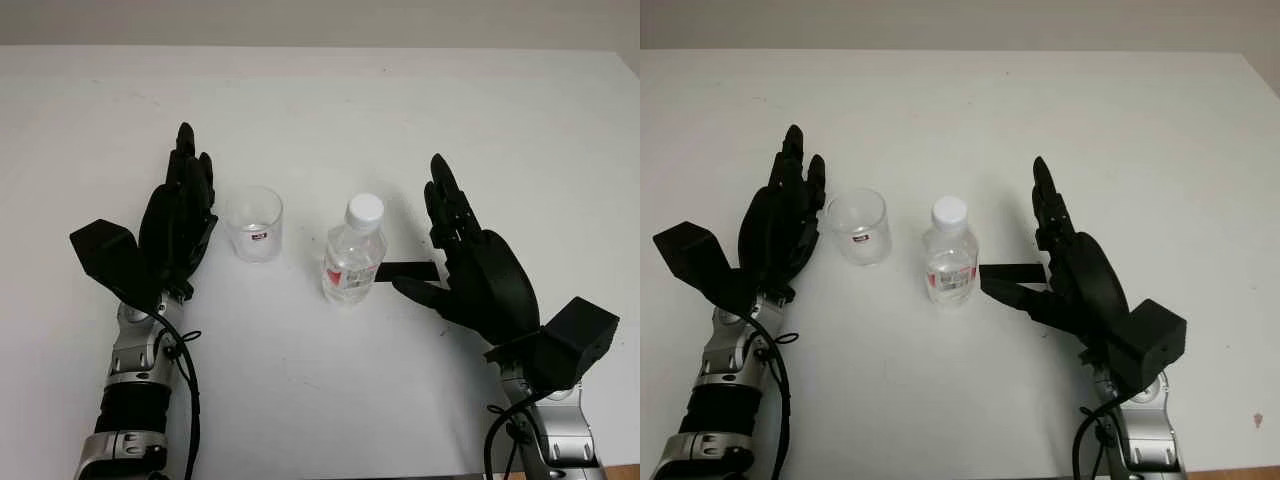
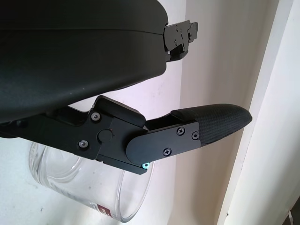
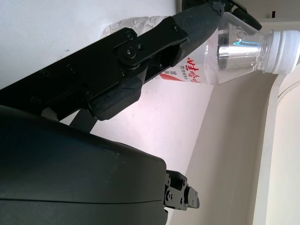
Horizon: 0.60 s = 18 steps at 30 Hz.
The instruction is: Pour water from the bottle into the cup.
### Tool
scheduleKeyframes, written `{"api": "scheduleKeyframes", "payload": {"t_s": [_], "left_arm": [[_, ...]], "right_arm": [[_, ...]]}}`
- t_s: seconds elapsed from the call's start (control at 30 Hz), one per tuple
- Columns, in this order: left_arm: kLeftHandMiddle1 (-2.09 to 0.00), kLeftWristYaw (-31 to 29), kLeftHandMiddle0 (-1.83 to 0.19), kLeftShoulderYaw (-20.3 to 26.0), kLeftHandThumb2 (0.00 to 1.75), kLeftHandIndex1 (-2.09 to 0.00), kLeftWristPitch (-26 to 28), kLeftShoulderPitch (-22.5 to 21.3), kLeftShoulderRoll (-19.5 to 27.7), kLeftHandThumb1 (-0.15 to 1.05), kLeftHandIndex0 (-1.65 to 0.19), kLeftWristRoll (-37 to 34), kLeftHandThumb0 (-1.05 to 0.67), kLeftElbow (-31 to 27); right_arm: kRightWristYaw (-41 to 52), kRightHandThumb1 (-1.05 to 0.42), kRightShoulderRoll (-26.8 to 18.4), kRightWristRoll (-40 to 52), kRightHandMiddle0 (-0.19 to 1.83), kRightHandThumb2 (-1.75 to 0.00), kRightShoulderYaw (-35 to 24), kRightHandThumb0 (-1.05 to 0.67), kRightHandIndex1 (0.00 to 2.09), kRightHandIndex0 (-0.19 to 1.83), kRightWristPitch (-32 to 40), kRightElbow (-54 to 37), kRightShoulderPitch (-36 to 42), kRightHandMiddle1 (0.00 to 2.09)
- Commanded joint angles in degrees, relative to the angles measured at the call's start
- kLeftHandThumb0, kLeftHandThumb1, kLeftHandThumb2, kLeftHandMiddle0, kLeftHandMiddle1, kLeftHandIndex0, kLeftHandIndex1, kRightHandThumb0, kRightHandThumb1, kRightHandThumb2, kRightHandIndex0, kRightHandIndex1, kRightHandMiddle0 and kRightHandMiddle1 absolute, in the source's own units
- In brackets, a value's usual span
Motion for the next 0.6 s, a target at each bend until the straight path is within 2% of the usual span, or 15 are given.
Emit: {"api": "scheduleKeyframes", "payload": {"t_s": [0.0, 0.3, 0.57], "left_arm": [[-0.05, 0.07, 0.19, -0.22, 0.68, 0.0, -0.04, -0.35, -0.13, 1.05, 0.19, 0.1, -0.83, -0.7], [-0.05, 0.51, 0.19, 0.31, 0.68, -0.01, 0.77, 1.01, 0.28, 1.05, 0.19, -0.16, -0.82, -2.38], [-0.05, 0.13, 0.19, 0.88, 0.66, -0.02, 1.0, 1.04, 0.79, 1.05, 0.19, -0.49, -0.81, -3.1]], "right_arm": [[-0.28, -0.84, -0.21, -0.27, -0.19, -0.05, -0.15, -0.95, 0.0, -0.19, 0.3, -0.96, 0.92, 0.0], [-0.38, -0.87, 0.08, -1.46, -0.19, -0.06, 1.48, -0.98, 0.0, -0.19, 2.64, 0.77, -0.99, 0.0], [-0.3, -0.87, 2.19, -2.73, -0.19, -0.06, 4.39, -0.98, 0.0, -0.19, 0.43, 3.51, -3.97, 0.0]]}}
